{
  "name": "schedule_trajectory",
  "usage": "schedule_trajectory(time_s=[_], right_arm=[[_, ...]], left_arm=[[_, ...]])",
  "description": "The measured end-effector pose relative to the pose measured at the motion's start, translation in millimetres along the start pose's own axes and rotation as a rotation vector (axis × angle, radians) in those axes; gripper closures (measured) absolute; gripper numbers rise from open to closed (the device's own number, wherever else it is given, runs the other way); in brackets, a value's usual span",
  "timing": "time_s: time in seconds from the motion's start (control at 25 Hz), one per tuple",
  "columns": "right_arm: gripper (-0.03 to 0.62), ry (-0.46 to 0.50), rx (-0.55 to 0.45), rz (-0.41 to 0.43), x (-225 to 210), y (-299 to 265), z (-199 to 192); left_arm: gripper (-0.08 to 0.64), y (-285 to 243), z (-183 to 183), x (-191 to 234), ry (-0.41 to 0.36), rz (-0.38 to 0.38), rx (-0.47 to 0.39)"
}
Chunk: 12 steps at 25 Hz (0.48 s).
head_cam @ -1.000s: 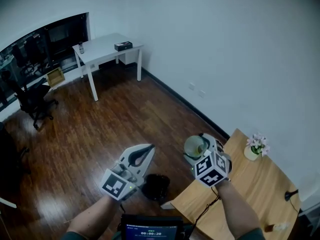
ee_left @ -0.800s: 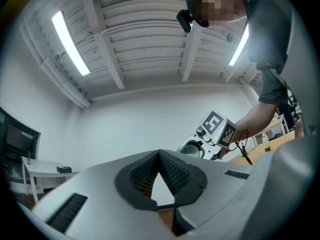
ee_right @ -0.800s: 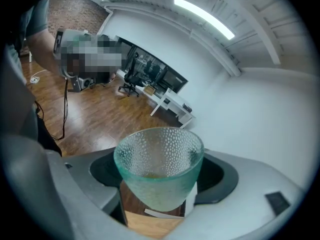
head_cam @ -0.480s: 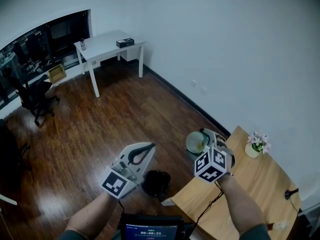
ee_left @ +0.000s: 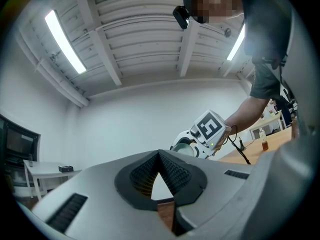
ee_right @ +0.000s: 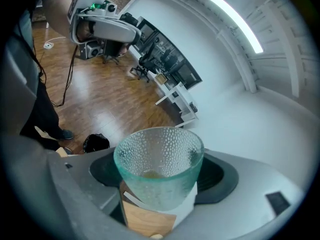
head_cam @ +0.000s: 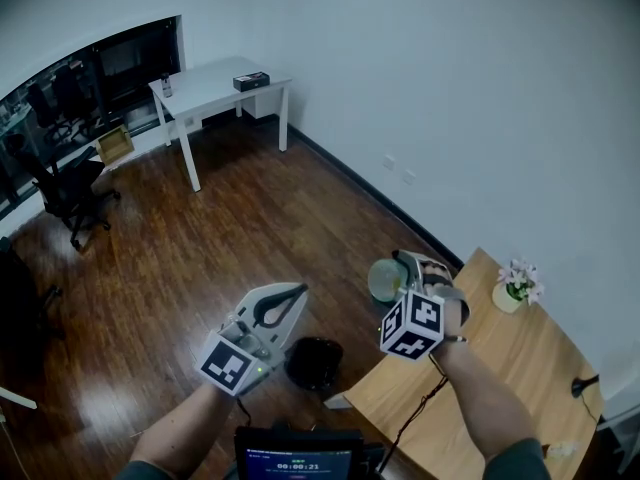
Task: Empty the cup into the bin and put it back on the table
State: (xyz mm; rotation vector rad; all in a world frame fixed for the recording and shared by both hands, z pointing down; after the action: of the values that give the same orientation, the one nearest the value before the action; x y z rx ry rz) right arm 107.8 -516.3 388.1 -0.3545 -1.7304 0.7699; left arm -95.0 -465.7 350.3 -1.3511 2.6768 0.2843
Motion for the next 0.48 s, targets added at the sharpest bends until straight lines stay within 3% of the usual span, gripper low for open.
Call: schedule_trajectory(time_s=[0.48], right_arm=[[0.192, 0.142, 0.044, -0.056, 0.5, -9.0, 7.1]], left_arm=[[0.568, -0.5, -1.2, 0.7, -0.004, 0.021, 0.013]])
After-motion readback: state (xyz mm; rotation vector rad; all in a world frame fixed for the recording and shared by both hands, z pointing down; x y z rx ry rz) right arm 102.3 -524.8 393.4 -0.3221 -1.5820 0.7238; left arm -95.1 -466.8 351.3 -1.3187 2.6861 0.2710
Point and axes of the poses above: the fingertips, and each gripper's own axes: y backward along the fingers, x to its left, z out of its top, the point moved 6 cm from there along y, backward along the fingers, and after that the axes turned 12 degrees about x, right-handed, at the moved point
